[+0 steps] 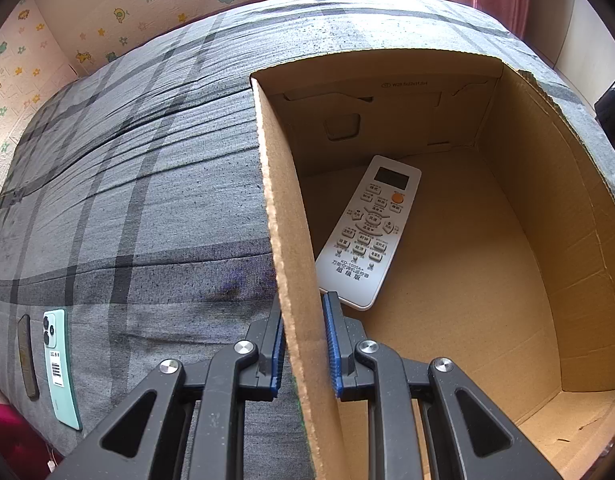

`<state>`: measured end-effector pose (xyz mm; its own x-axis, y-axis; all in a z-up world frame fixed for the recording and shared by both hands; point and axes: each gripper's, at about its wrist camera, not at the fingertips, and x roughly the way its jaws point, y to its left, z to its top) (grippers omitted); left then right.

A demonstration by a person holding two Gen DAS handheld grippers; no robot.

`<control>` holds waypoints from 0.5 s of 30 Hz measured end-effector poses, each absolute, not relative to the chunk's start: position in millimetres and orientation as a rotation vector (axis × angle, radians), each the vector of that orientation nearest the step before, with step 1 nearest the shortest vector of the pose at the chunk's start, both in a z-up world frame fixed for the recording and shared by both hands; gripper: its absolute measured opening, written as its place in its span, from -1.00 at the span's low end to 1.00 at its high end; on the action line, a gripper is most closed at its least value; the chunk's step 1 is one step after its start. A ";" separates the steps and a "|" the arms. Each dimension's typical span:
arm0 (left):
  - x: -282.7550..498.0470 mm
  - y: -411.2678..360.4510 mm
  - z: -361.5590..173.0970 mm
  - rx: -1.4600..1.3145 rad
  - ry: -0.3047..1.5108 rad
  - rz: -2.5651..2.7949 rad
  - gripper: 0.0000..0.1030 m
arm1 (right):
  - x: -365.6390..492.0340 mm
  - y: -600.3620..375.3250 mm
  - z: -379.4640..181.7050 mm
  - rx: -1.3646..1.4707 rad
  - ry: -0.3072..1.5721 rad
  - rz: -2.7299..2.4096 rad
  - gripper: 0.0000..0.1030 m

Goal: Organize rigid objects
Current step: 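Carry the black ball with the right gripper into the box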

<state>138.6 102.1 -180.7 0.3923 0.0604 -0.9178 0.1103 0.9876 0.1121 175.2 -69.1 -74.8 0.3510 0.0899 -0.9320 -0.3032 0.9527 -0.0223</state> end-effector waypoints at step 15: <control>138.2 101.8 -181.0 0.159 1.168 -0.033 -0.61 | 162.6 -14.4 -112.0 -0.205 1.254 0.350 -0.18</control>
<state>138.2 101.8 -181.0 0.3928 0.0567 -0.9179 0.1084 0.9883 0.1074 162.6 -14.4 -112.0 0.2687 0.1461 -0.9521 -0.3682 0.9290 0.0386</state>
